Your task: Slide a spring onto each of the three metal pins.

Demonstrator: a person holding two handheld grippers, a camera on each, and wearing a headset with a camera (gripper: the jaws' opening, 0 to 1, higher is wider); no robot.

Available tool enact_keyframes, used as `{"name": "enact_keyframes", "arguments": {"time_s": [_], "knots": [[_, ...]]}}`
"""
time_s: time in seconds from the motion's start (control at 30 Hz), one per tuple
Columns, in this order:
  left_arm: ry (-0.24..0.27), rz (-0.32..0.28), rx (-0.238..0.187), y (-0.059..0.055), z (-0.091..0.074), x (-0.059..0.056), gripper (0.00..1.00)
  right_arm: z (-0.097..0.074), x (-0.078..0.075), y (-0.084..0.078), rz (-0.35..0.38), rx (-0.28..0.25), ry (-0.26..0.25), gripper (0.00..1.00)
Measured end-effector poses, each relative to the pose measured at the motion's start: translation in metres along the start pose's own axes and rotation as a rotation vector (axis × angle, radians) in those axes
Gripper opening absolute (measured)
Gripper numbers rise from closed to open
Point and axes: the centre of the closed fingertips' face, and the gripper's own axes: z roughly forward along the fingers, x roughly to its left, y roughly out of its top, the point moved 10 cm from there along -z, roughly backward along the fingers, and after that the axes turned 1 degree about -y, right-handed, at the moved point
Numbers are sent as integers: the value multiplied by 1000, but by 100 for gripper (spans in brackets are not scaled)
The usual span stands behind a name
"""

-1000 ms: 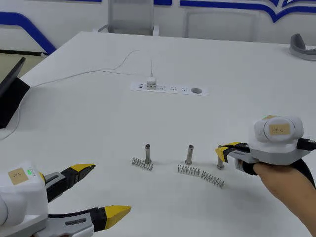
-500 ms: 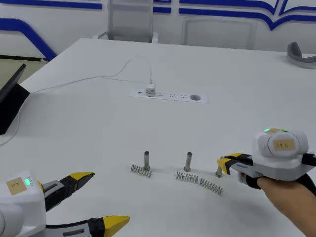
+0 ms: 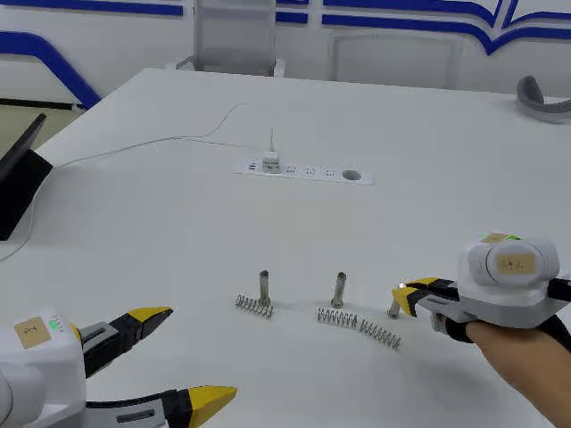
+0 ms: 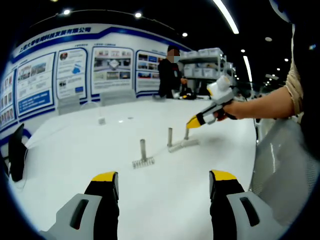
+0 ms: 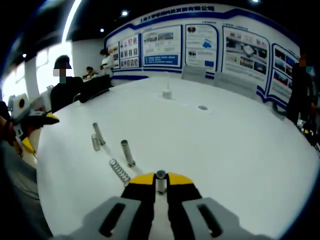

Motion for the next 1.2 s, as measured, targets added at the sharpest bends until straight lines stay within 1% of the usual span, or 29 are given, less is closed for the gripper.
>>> {"name": "enact_keyframes", "arguments": {"time_s": [0.1, 0.27, 0.4, 0.67, 0.77, 0.83, 0.9, 1.07, 1.2], "knots": [[-1, 1, 1, 0, 0, 0, 75, -1, 0, 0, 2, -11, 2, 11], [-1, 2, -1, 1, 0, -1, 75, -4, -1, -2, -4, -15, -5, 13], [-1, 2, -1, 1, 0, -1, 76, -9, 0, -1, -12, -26, -4, 15], [-1, 4, -3, 2, 0, -2, 76, -22, -2, -6, -45, -23, 30, 15], [-4, 7, 1, 2, 1, -3, 75, -26, 0, -9, -64, -9, 55, 15], [-5, 8, 0, 3, 2, -3, 75, -27, 3, -11, -76, 5, 97, 15], [-9, 9, -1, 4, 3, -3, 75, -27, 6, -13, -105, 21, 127, 15], [-19, 17, 2, 5, 5, -4, 75, -23, 13, -19, -134, 54, 185, 15], [-22, 20, 4, 6, 5, -3, 75, -18, 17, -24, -161, 81, 219, 15]]}}
